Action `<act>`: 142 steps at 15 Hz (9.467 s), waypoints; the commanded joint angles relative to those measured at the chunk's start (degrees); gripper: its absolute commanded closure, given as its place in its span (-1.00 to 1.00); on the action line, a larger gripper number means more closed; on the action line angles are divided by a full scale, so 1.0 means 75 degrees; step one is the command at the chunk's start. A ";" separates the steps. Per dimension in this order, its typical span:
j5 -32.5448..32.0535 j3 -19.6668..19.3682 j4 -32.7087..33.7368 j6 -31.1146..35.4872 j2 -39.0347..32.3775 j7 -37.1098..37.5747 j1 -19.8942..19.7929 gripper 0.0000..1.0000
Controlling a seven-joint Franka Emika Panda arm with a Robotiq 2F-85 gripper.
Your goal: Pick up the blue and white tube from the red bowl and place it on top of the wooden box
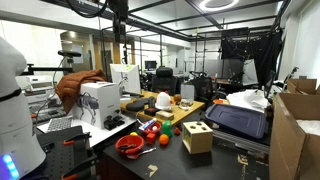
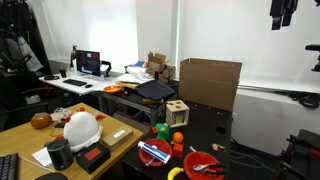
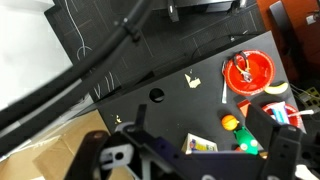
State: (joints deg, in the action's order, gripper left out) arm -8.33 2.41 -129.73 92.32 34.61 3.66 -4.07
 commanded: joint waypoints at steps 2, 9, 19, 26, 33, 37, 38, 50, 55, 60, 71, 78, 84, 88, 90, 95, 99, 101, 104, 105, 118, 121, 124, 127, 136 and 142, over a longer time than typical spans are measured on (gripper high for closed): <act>-0.0047 -0.0088 0.0016 -0.0022 -0.0010 0.0053 0.0123 -1.00; -0.0047 -0.0088 0.0016 -0.0022 -0.0010 0.0053 0.0123 -1.00; -0.0047 -0.0088 0.0016 -0.0022 -0.0010 0.0053 0.0123 -1.00; -0.0085 -0.0028 0.0032 0.0010 -0.0151 0.0115 0.0129 -1.00; 0.0630 0.0140 0.0346 0.0779 -0.1346 0.0342 0.0527 -1.00; 0.1091 0.0307 0.0655 0.1681 -0.2473 0.0523 0.0787 -1.00; 0.1200 0.0340 0.0737 0.1903 -0.2782 0.0528 0.0855 -1.00; 0.1727 0.0602 0.3031 0.3299 -0.6915 0.0922 0.1526 -1.00; 0.1596 0.0762 0.4194 0.3280 -0.8100 0.1071 0.2087 -1.00; 0.1546 0.0808 0.5037 0.3310 -0.9018 0.1113 0.2549 -1.00; 0.0716 0.0778 0.6286 0.3311 -1.0653 0.0267 0.3044 -1.00; 0.0734 0.0689 0.7809 0.3376 -1.2246 -0.0179 0.2927 -1.00; 0.0796 0.0630 0.9687 0.3210 -1.4010 -0.0101 0.2957 -1.00; 0.0720 0.0612 1.0915 0.3185 -1.4983 -0.0023 0.2968 -1.00; 0.0669 0.0551 1.1414 0.3216 -1.5293 -0.0063 0.2941 -1.00; 0.0728 0.0290 1.2173 0.3244 -1.5806 -0.0073 0.2947 -1.00; 0.0827 0.0349 1.2609 0.3087 -1.6178 -0.0063 0.2982 -1.00; 0.0916 0.0393 1.2100 0.3307 -1.5893 -0.0116 0.2940 -1.00; 0.0922 0.0407 1.2106 0.3375 -1.5898 -0.0145 0.2954 -1.00; 0.0939 0.0416 1.2101 0.3346 -1.5898 -0.0116 0.2955 -1.00; 0.1021 0.0457 1.2069 0.3210 -1.5899 -0.0097 0.3002 -0.16; 0.1061 0.0486 1.2083 0.3120 -1.5899 -0.0099 0.2990 0.30; 0.1137 0.0509 1.2096 0.3041 -1.5899 -0.0109 0.2982 0.74; 0.1158 0.0491 1.2141 0.2949 -1.5899 -0.0048 0.2982 1.00; 0.1097 0.0431 1.2299 0.2126 -1.4883 0.0380 0.2742 0.95; 0.1080 0.0256 1.2178 0.1471 -1.4254 0.0962 0.2331 0.95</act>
State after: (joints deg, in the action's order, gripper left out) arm -0.72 5.01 -36.49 106.29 -75.28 7.78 14.62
